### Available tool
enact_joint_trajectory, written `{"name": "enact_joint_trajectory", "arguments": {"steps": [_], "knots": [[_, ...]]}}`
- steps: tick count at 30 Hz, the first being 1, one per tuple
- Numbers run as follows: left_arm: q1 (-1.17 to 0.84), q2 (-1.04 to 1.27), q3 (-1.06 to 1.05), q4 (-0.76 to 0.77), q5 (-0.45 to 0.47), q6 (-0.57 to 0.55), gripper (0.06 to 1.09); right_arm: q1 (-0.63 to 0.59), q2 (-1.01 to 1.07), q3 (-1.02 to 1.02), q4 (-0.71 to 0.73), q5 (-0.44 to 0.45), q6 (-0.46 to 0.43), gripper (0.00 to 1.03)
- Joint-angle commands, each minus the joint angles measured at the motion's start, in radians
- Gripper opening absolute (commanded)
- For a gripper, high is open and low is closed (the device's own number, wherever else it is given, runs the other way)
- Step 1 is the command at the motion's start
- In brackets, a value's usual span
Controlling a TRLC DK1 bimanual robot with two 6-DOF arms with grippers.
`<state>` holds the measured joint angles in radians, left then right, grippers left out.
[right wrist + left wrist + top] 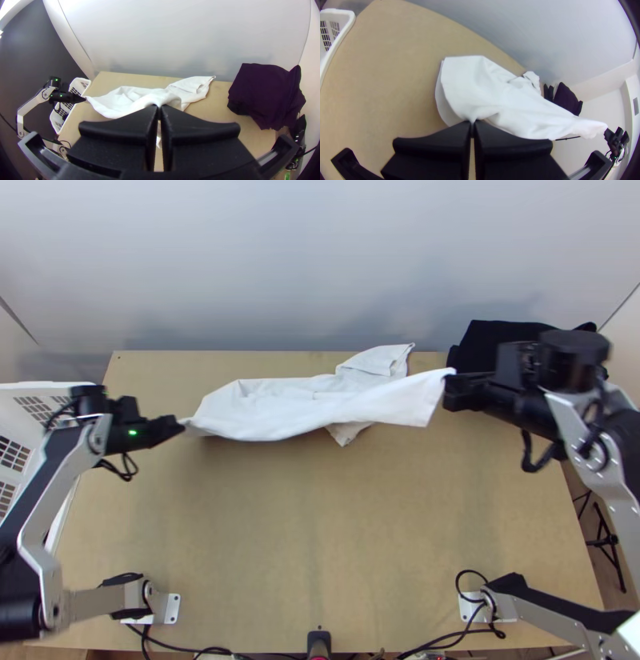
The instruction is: Fold the t-shirt
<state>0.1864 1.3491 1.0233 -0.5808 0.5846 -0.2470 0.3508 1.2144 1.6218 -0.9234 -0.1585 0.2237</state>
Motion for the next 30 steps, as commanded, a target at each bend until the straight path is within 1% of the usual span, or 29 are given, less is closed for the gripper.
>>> {"name": "enact_joint_trajectory", "arguments": {"steps": [1,4,7,12,14,17,18,20,23,27,30], "knots": [[0.016,-0.242,0.081,-0.159,0.049,0.022,0.09,-0.061,-0.119,0.0,-0.011,-0.078,0.059,0.04],[-0.018,-0.318,0.155,-0.258,0.052,0.017,0.09,-0.072,-0.187,0.018,-0.06,-0.088,0.06,0.04],[-0.019,-0.367,0.241,-0.307,0.052,-0.021,0.09,-0.087,-0.231,0.089,-0.118,-0.088,0.06,0.03],[-0.016,-0.432,0.411,-0.335,0.052,-0.103,0.09,-0.082,-0.219,0.359,-0.216,-0.088,0.089,0.03],[-0.01,-0.449,0.485,-0.335,0.05,-0.155,0.09,-0.082,-0.202,0.474,-0.235,-0.088,0.117,0.04],[0.024,-0.47,0.594,-0.323,0.05,-0.238,0.09,-0.082,-0.141,0.71,-0.278,-0.087,0.163,0.03],[0.042,-0.476,0.627,-0.321,0.05,-0.253,0.09,-0.085,-0.133,0.763,-0.261,-0.082,0.187,0.03],[0.082,-0.489,0.692,-0.317,0.05,-0.278,0.09,-0.111,-0.153,0.776,-0.204,-0.072,0.23,0.03],[0.101,-0.498,0.785,-0.314,0.044,-0.301,0.09,-0.144,-0.191,0.767,-0.196,-0.072,0.255,0.03],[0.101,-0.525,0.862,-0.286,0.034,-0.302,0.09,-0.148,-0.245,0.767,-0.149,-0.041,0.253,0.03],[0.101,-0.548,0.89,-0.243,-0.031,-0.327,0.09,-0.141,-0.269,0.773,-0.097,-0.003,0.243,0.03]]}}
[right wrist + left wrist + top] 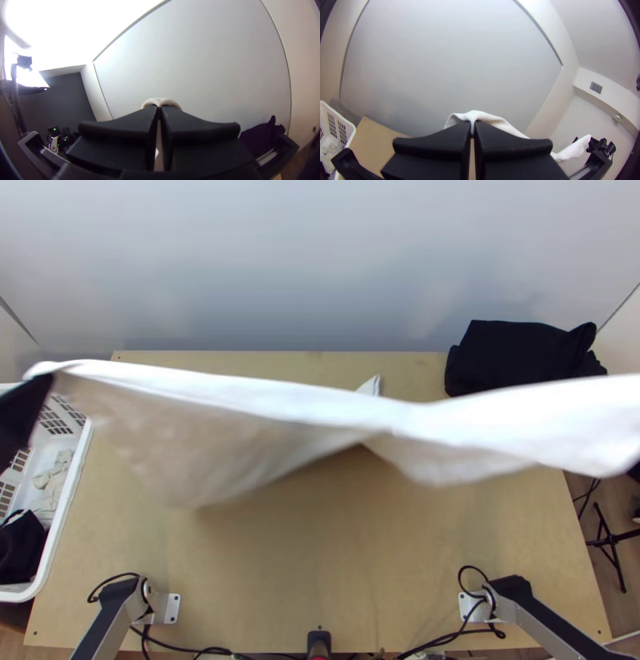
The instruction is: Fold the t-shirt
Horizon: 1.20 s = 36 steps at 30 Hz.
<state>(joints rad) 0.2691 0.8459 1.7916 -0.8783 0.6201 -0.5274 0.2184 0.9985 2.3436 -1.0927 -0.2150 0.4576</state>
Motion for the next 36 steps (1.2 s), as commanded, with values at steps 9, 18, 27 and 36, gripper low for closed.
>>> {"name": "enact_joint_trajectory", "arguments": {"steps": [9,18,27,36], "knots": [[0.018,-0.065,0.23,0.134,-0.238,-0.079,0.09,0.098,-0.089,0.069,0.264,0.286,-0.062,0.03],[0.042,-0.064,0.273,0.187,-0.272,-0.097,0.09,0.276,-0.093,0.049,0.383,0.444,-0.281,0.03],[0.047,-0.113,0.129,0.203,-0.273,-0.011,0.09,0.326,-0.121,-0.081,0.327,0.496,-0.339,0.03],[0.07,-0.212,-0.273,0.429,-0.272,0.092,0.09,0.36,-0.162,-0.474,0.384,0.519,-0.369,0.03]]}}
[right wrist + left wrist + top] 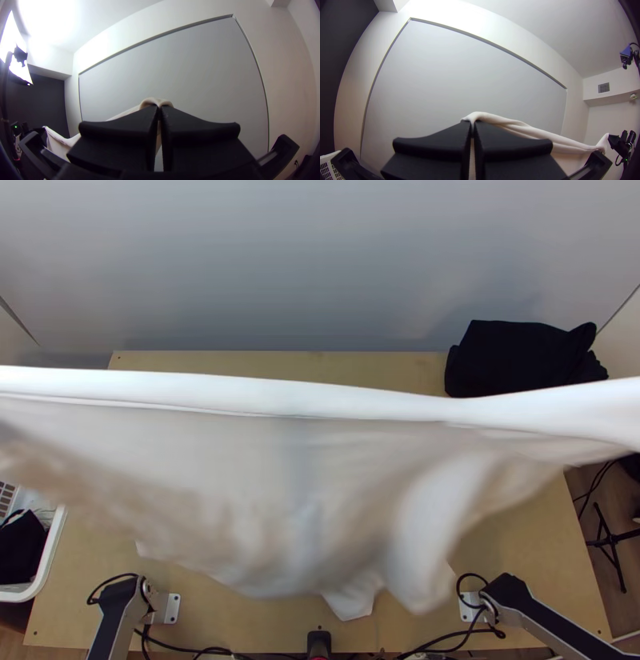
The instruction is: Fold the t-shirt
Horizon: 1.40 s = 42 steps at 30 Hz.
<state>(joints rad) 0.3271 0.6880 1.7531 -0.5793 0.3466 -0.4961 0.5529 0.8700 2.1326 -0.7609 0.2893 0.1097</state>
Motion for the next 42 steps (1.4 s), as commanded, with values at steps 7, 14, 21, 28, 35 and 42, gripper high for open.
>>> {"name": "enact_joint_trajectory", "arguments": {"steps": [7,14,21,28,35,42], "knots": [[0.003,-0.07,-0.549,0.311,0.02,0.177,0.09,0.024,-0.072,-0.642,0.196,0.014,-0.027,0.03],[0.0,-0.038,-0.804,0.489,0.025,0.264,0.09,-0.022,-0.032,-0.994,0.423,-0.036,-0.022,0.03],[-0.014,0.104,-0.995,0.676,0.022,0.332,0.09,-0.119,0.193,-1.122,0.623,-0.095,-0.045,0.03],[-0.043,0.375,-1.017,0.855,-0.017,0.395,0.09,-0.185,0.474,-0.951,0.67,-0.118,-0.084,0.03],[-0.062,0.542,-0.919,0.874,-0.04,0.444,0.09,-0.252,0.682,-0.738,0.555,-0.122,-0.07,0.03],[-0.042,0.78,-0.753,0.914,-0.041,0.462,0.09,-0.318,0.926,-0.531,0.581,-0.119,-0.076,0.03]]}}
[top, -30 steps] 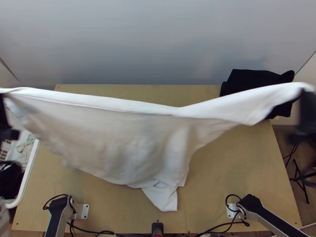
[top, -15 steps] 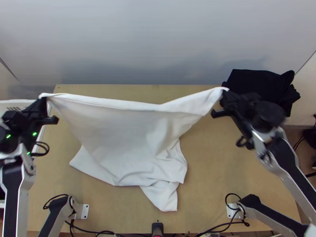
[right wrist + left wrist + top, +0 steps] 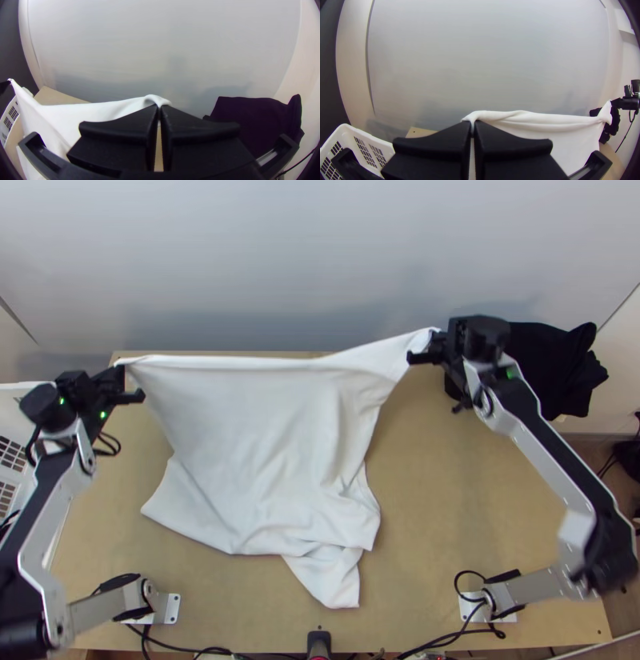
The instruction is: Fold the t-shirt
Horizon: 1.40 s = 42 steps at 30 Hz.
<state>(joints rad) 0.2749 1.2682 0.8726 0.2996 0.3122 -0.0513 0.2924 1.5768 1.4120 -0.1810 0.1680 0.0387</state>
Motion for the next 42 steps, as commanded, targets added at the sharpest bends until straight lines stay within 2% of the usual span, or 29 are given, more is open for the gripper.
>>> {"name": "enact_joint_trajectory", "arguments": {"steps": [1,9,15,23,29,32,37,42], "knots": [[0.015,0.224,0.152,0.035,-0.009,0.019,0.09,-0.056,0.252,0.223,0.002,0.002,-0.017,0.03],[0.023,0.379,0.315,0.033,-0.009,0.011,0.09,-0.038,0.543,0.545,-0.012,0.024,-0.042,0.03],[0.003,0.433,0.367,0.024,-0.007,0.011,0.09,-0.027,0.663,0.647,-0.014,0.047,-0.022,0.03],[-0.016,0.507,0.365,0.024,-0.01,0.03,0.09,0.007,0.692,0.647,-0.034,0.076,-0.002,0.03],[-0.023,0.533,0.338,0.013,-0.039,0.057,0.09,0.06,0.604,0.628,-0.255,0.084,0.013,0.03],[-0.023,0.514,0.302,-0.039,-0.039,0.102,0.09,0.086,0.523,0.544,-0.321,0.082,0.05,0.03],[-0.009,0.493,0.255,-0.132,-0.039,0.142,0.09,0.126,0.414,0.358,-0.337,0.077,0.066,0.03],[0.015,0.485,0.224,-0.136,-0.038,0.165,0.09,0.151,0.358,0.271,-0.391,0.054,0.086,0.03]]}}
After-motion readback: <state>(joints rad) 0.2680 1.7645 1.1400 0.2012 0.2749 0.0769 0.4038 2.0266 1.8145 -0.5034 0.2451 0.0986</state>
